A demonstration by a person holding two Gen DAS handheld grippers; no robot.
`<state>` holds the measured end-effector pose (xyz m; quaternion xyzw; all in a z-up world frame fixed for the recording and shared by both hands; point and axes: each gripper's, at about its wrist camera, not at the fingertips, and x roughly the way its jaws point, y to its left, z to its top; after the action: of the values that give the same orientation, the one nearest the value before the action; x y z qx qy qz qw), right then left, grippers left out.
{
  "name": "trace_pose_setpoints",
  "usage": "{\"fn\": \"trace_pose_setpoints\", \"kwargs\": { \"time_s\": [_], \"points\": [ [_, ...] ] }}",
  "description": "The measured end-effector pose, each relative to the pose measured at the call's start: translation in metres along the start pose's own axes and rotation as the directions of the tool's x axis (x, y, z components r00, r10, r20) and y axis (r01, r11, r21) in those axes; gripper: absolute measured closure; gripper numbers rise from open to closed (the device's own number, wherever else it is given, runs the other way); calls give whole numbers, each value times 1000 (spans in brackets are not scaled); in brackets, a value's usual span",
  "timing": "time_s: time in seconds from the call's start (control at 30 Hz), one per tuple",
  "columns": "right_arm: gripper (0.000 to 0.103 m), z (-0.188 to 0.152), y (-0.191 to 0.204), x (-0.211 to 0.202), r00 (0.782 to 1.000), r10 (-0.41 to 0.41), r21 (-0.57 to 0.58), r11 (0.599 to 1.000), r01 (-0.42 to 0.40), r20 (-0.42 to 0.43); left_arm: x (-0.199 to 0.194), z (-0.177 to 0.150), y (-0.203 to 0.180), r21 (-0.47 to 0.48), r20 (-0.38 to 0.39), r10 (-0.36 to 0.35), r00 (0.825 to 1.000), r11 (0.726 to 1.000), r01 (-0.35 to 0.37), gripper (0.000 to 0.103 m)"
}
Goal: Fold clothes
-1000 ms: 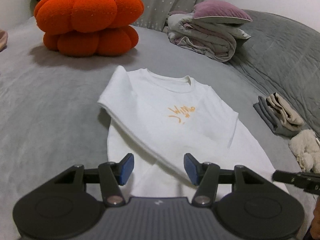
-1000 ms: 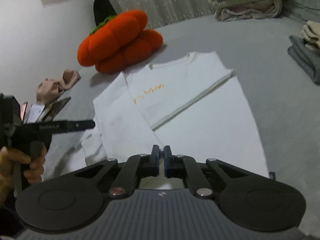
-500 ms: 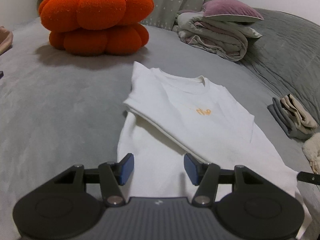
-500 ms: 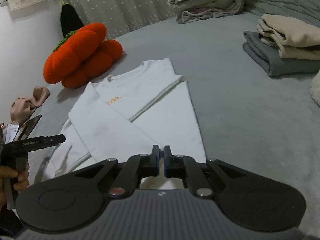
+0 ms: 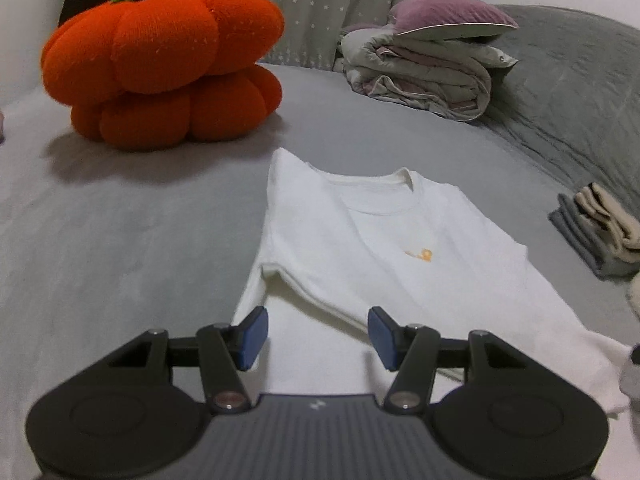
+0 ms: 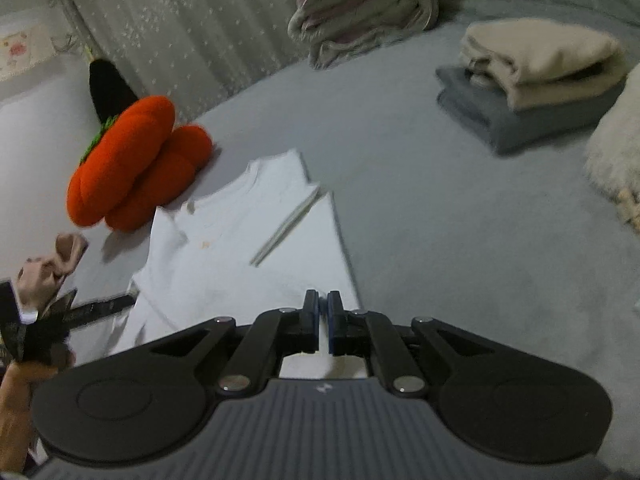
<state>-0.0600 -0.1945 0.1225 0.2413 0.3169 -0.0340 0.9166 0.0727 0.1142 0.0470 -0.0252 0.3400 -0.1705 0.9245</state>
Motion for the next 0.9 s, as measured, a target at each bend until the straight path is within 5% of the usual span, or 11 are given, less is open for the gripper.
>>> {"fn": "trace_pose_setpoints", "kwargs": {
  "time_s": [0.2, 0.3, 0.47, 0.63, 0.9],
  "points": [
    [83, -3, 16, 3, 998, -60, -145, 988, 61, 14, 15, 14, 9, -12, 6, 54, 999, 998, -54, 47],
    [66, -5, 21, 1, 998, -46, -215, 975, 52, 30, 19, 19, 7, 12, 12, 65, 998, 998, -65, 47],
    [66, -16, 39, -1, 999, 41, -363, 931, -37, 2, 30, 22, 2, 68, -7, 73, 997, 995, -73, 47],
    [66, -36, 61, 0, 996, 83, -561, 823, -92, -41, 23, 23, 5, 202, -66, 48, 997, 979, -34, 49],
    [66, -42, 66, 6, 994, 80, -596, 796, -107, -72, 27, 18, 6, 348, -87, 101, 991, 935, -65, 49]
  ]
}}
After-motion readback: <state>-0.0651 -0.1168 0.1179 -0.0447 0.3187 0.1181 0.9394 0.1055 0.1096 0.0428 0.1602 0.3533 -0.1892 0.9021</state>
